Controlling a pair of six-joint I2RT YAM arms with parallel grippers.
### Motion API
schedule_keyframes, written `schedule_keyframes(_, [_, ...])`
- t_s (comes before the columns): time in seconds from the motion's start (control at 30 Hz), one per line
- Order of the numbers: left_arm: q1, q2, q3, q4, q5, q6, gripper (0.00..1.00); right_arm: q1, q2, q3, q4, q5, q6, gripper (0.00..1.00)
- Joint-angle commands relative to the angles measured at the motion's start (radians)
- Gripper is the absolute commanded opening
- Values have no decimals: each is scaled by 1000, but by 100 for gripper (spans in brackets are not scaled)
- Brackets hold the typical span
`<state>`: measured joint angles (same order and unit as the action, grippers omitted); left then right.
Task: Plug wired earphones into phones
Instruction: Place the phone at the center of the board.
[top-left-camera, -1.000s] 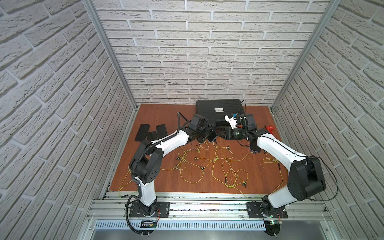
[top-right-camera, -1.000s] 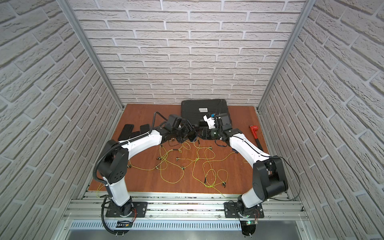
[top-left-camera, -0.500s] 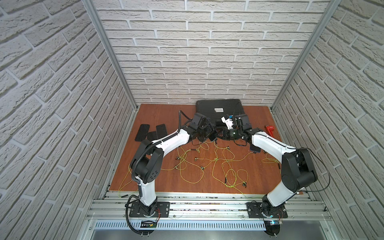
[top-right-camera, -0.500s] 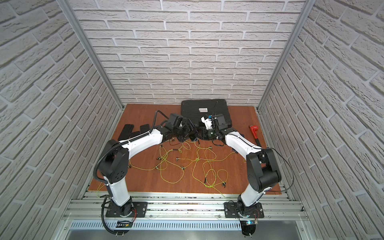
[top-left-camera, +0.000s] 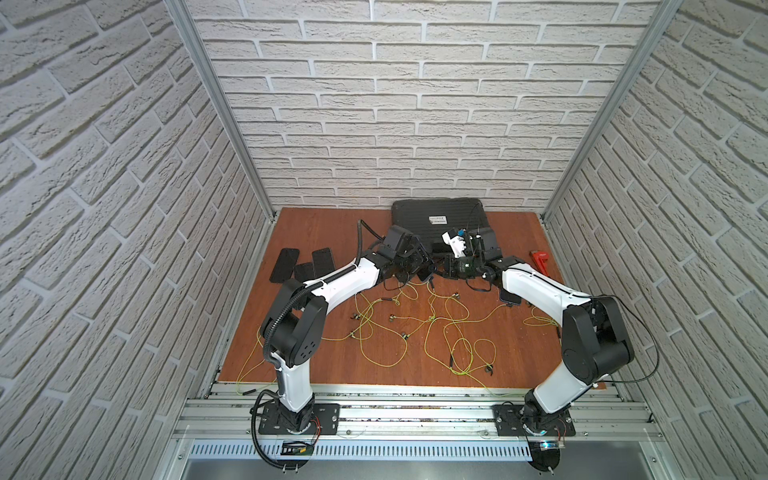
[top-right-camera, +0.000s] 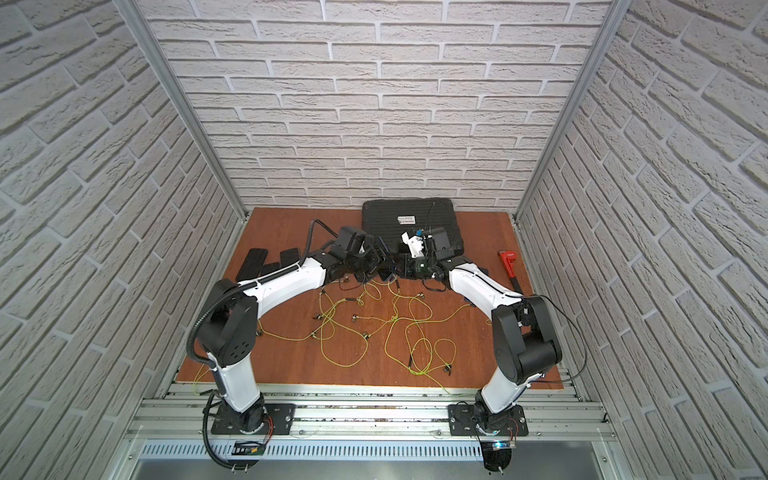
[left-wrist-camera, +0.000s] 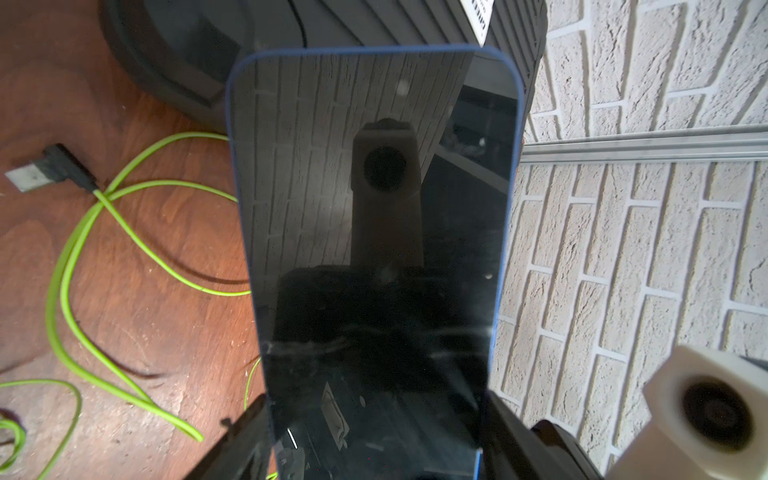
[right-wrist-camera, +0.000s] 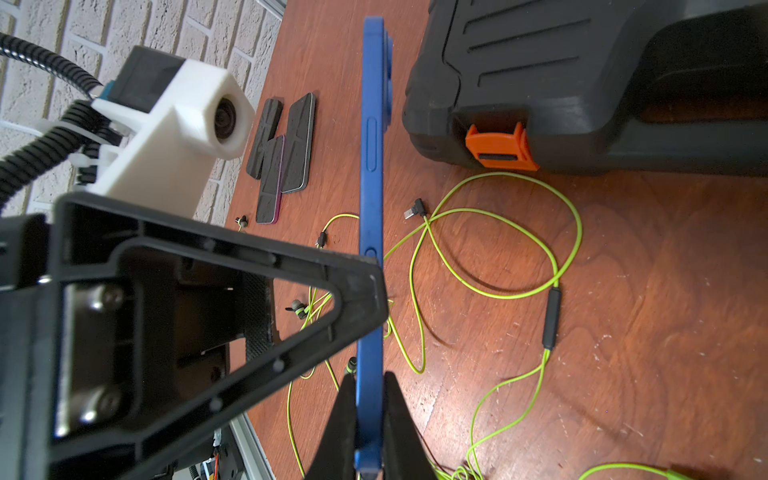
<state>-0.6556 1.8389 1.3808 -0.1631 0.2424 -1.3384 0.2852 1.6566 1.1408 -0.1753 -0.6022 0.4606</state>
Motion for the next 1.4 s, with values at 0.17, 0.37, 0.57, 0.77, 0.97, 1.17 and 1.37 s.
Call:
schedule_keyframes(0.17, [54,-59,-26,137,69,51,92,-42,-174,-73,-81,51,-57,6])
schedule_keyframes(0.37, [108,-80,-41,147,82,70,97,-109,-317,-144,-218,94,-83,6])
schedule_keyframes(0.57, [162,-95,-79,125,77,105,93,-201,-510,-224,-425,132,-129,6])
schedule_keyframes(0.77, [220,-88,-133,100,49,120,84,-381,-603,-337,-459,102,-159,6])
schedule_keyframes(0.97, [233,-54,-149,118,48,114,75,-439,-478,-369,-237,-30,-122,6])
schedule_keyframes(1.17, [252,-23,-175,149,47,84,55,-458,-341,-386,-53,-114,-75,6])
schedule_keyframes(1.37, [266,31,-164,165,38,53,53,-477,-230,-417,81,-144,-53,6])
